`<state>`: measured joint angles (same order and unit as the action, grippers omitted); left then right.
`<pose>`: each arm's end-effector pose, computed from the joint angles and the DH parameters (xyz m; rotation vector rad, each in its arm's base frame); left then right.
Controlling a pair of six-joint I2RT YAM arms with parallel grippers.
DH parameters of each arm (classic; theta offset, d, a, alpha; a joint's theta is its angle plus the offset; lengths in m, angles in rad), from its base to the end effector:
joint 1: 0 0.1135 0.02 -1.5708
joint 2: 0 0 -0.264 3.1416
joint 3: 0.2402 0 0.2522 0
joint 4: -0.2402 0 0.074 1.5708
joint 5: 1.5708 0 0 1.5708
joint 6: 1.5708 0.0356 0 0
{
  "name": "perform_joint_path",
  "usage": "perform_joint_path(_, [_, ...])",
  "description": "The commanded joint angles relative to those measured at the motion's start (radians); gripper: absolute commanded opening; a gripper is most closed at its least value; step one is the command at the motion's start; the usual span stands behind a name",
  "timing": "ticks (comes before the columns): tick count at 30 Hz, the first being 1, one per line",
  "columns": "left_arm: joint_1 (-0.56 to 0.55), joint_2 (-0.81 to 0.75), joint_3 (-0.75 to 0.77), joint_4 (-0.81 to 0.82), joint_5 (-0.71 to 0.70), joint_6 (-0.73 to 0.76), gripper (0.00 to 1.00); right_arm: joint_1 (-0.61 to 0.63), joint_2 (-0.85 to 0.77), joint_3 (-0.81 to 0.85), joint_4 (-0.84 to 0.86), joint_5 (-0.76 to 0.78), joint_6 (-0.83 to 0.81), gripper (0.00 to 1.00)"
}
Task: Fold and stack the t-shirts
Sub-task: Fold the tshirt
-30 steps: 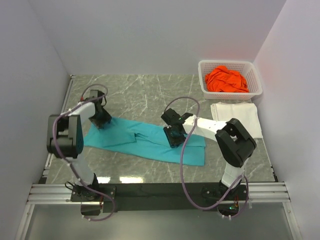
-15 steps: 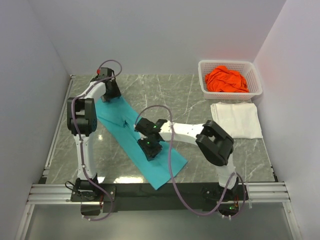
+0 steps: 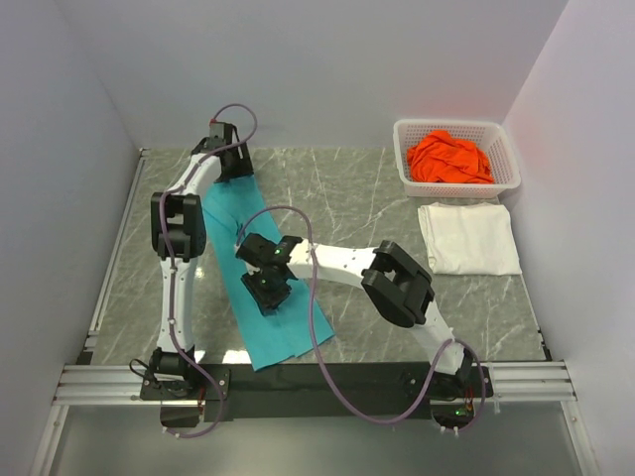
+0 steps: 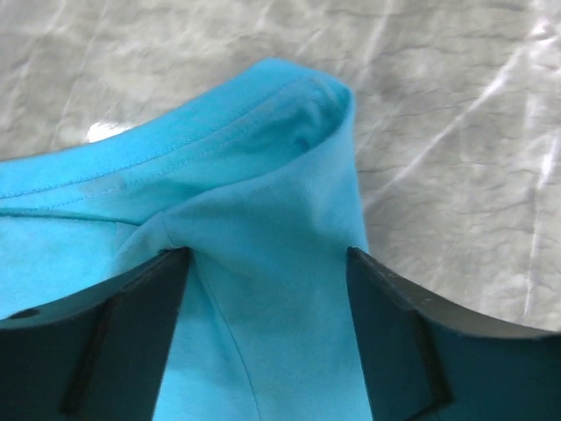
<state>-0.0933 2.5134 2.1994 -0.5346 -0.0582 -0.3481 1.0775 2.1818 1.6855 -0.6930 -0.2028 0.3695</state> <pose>0.5553 -0.0499 0.1679 -0.3341 2.3986 -0.1314 0.2096 0.4050 0.1648 -1.0694 2.7278 0.5978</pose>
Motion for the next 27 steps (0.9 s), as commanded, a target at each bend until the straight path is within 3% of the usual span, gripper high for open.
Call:
perform_joint_path(1, [0.001,0.007,-0.007,0.083,0.077,0.012,0.83,0.004,-0.008,0.040,-0.051,0.049,0.014,0.43])
perform_joint_path(7, [0.003,-0.148,-0.067,0.116,0.061,-0.026,0.91,-0.004,-0.194,-0.055,-0.002,0.129,0.031,0.48])
perform_joint_path(15, [-0.006,-0.540,-0.246,0.059,-0.023,-0.153,0.93,-0.050,-0.447,-0.288,0.029,0.197,0.085,0.53])
perform_joint_path(18, [-0.046,-0.681,-0.402,-0.055,-0.075,-0.213,0.93,-0.100,-0.519,-0.395,0.061,0.201,0.106,0.54])
perform_joint_path(22, [-0.115,-0.902,-0.625,-0.090,-0.127,-0.276,0.90,-0.132,-0.589,-0.504,0.096,0.218,0.109,0.52])
perform_joint_path(27, [-0.200,-0.990,-0.783,-0.091,-0.210,-0.345,0.84,-0.154,-0.666,-0.612,0.121,0.227,0.109,0.50])
